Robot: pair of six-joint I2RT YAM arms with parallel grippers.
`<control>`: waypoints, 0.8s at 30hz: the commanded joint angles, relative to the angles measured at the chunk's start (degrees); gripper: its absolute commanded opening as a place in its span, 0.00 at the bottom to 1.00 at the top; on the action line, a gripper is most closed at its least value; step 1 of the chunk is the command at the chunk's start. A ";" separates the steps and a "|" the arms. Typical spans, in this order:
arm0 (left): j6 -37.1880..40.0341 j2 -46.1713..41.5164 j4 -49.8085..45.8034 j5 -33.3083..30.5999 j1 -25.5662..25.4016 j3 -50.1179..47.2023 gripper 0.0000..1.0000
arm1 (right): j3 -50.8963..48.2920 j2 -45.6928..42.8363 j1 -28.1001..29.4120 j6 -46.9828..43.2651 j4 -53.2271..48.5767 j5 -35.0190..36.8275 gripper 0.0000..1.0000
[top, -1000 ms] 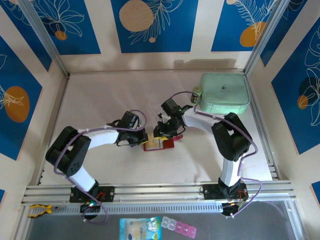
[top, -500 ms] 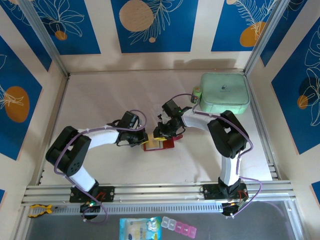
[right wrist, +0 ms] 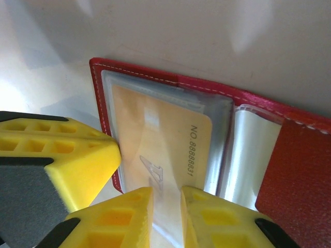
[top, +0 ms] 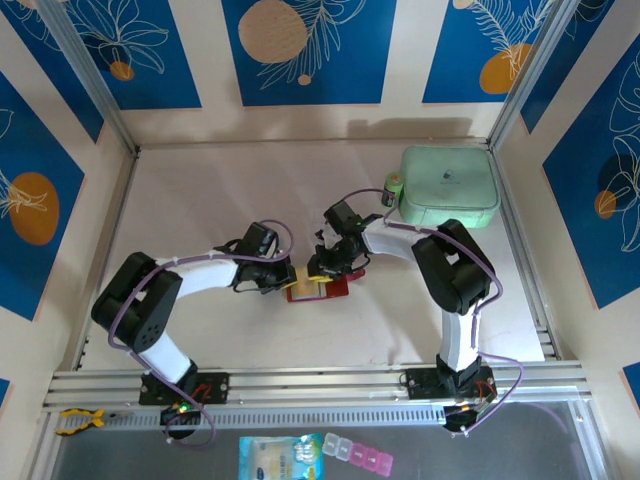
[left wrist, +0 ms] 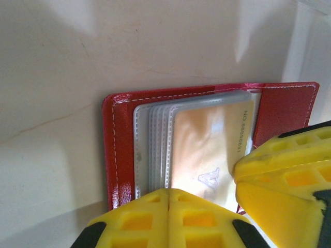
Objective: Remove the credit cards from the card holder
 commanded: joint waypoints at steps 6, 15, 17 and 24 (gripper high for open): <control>0.98 1.87 -3.43 -1.11 -0.46 0.68 0.01 | -0.65 -0.30 -0.14 -1.37 -3.70 4.04 0.25; 1.65 2.43 -4.50 -1.57 -0.46 1.65 0.01 | -1.07 -2.21 -0.16 -1.73 -3.56 4.63 0.33; 1.79 2.48 -4.63 -1.61 -0.46 1.86 0.01 | -1.06 -2.58 -0.16 -1.78 -3.71 4.81 0.34; 2.12 1.74 -5.35 -1.56 -0.43 2.55 0.01 | -1.62 -3.87 -0.43 -1.94 -3.12 4.01 0.36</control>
